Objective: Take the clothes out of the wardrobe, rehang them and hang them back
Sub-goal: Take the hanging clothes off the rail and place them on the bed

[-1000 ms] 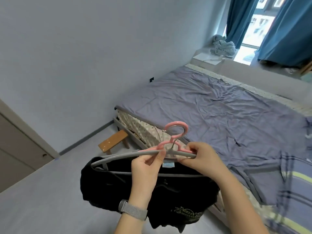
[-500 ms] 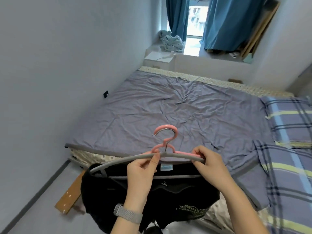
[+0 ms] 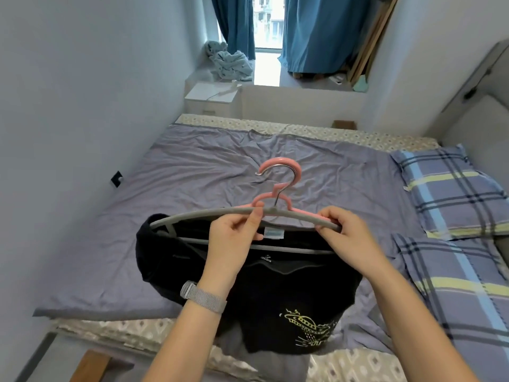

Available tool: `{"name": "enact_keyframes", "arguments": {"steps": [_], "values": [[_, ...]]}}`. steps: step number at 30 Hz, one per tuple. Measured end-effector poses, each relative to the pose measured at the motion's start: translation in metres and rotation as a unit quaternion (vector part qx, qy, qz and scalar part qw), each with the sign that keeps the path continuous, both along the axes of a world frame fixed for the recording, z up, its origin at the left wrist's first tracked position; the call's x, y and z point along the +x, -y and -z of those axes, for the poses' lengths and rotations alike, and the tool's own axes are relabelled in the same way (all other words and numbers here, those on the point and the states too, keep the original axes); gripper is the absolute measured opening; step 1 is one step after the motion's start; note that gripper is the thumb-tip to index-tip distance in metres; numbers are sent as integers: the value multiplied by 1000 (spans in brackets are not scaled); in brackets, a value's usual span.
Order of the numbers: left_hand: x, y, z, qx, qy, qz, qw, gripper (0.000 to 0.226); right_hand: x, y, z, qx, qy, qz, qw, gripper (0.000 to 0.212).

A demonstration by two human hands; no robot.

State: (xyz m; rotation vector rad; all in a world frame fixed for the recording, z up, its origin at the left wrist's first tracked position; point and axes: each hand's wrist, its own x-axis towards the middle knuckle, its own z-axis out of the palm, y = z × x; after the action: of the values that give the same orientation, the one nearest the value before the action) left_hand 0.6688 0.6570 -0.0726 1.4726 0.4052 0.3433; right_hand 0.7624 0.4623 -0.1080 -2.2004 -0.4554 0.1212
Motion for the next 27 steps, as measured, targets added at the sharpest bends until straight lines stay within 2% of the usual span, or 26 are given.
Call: {"name": "enact_keyframes", "arguments": {"steps": [3, 8, 11, 13, 14, 16, 17, 19, 22, 27], "values": [[35, -5, 26, -27, -47, 5, 999, 18, 34, -3, 25, -18, -50, -13, 998, 6], [108, -30, 58, -31, -91, 26, 995, 18, 110, -26, 55, -68, -118, -32, 990, 17], [171, -55, 82, 53, -104, 61, 991, 20, 170, -48, 63, -80, -114, -40, 990, 20], [217, -78, 98, 156, -144, 127, 969, 25, 214, -60, 77, -132, -98, -15, 986, 8], [238, -90, 108, 201, -171, 163, 951, 29, 233, -65, 88, -176, -84, 8, 981, 23], [269, -113, 127, 220, -242, 200, 924, 36, 254, -72, 108, -255, -39, 63, 964, 46], [275, -122, 137, 212, -279, 189, 918, 38, 256, -77, 117, -268, -20, 84, 960, 50], [273, -133, 154, 207, -299, 150, 919, 43, 242, -90, 135, -249, -19, 84, 965, 51], [243, -144, 185, 225, -287, 154, 919, 50, 198, -102, 167, -228, -82, 15, 970, 56], [188, -157, 211, 275, -329, 196, 882, 54, 146, -105, 195, -306, -182, -37, 934, 64]]}}
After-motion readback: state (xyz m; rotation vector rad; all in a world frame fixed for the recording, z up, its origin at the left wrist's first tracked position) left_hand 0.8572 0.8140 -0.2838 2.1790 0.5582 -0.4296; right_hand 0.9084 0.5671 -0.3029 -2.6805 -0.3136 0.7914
